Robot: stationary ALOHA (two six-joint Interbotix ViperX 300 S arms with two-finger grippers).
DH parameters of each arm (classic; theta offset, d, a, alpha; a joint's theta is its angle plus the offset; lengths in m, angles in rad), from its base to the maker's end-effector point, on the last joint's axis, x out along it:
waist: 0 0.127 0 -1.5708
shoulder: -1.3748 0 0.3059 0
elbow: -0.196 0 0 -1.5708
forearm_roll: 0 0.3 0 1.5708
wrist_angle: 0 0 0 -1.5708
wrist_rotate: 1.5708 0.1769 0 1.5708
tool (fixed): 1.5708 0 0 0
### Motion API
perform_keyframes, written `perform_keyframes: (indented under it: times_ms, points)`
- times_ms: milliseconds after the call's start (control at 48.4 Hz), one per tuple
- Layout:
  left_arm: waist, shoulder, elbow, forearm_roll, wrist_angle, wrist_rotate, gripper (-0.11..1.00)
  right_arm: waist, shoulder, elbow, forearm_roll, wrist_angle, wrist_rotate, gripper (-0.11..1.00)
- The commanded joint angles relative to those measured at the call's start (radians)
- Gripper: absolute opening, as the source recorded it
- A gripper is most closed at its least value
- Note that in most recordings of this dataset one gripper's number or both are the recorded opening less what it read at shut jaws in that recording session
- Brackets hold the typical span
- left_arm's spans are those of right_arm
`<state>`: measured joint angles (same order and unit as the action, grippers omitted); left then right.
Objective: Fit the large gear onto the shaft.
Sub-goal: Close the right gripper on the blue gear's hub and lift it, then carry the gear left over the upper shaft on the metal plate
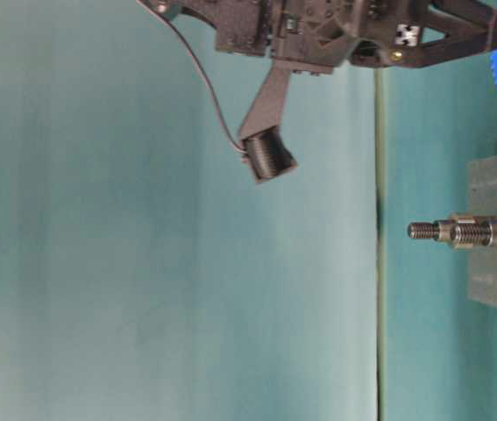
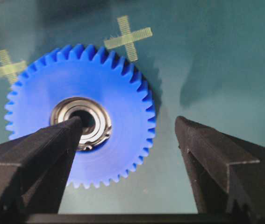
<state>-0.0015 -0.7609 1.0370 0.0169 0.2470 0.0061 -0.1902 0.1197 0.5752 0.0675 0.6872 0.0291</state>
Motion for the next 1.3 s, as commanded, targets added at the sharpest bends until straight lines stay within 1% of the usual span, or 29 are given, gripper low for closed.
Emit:
perform_keyframes:
  times_ms: [0,310,517,579,703,724,889,1013,1137,1282]
  points:
    - [-0.002,0.005,-0.026,0.002,-0.005,0.003,0.00,0.000,-0.005,-0.018,-0.002,-0.003,-0.009,0.88]
    - [-0.002,0.008,-0.021,0.002,-0.008,0.003,0.00,0.000,0.020,-0.018,-0.006,0.000,-0.003,0.87]
    - [-0.002,0.008,-0.021,0.002,-0.009,0.005,0.00,-0.002,0.025,-0.020,-0.015,0.003,0.003,0.84]
    - [-0.002,0.009,-0.020,0.002,-0.009,0.005,0.00,-0.002,0.026,-0.020,-0.015,0.005,0.003,0.78]
    - [-0.002,0.021,-0.018,0.002,-0.011,0.005,0.00,-0.002,0.025,-0.021,-0.015,0.005,0.003,0.50]
    - [-0.002,0.028,-0.018,0.002,-0.009,0.005,0.00,-0.002,0.025,-0.023,-0.015,0.005,0.003,0.48]
    - [-0.002,0.044,-0.025,0.003,-0.012,0.005,0.00,-0.002,0.012,-0.037,-0.015,0.015,0.008,0.48]
    - [-0.002,0.051,-0.026,0.002,-0.021,0.005,0.00,-0.002,-0.009,-0.069,-0.015,0.058,0.006,0.48]
    - [-0.002,0.049,-0.028,0.002,-0.040,-0.002,0.00,-0.006,-0.032,-0.126,-0.015,0.129,0.006,0.48]
    - [0.003,0.046,-0.025,0.002,-0.029,0.002,0.00,-0.015,-0.035,-0.196,-0.015,0.167,0.002,0.48]
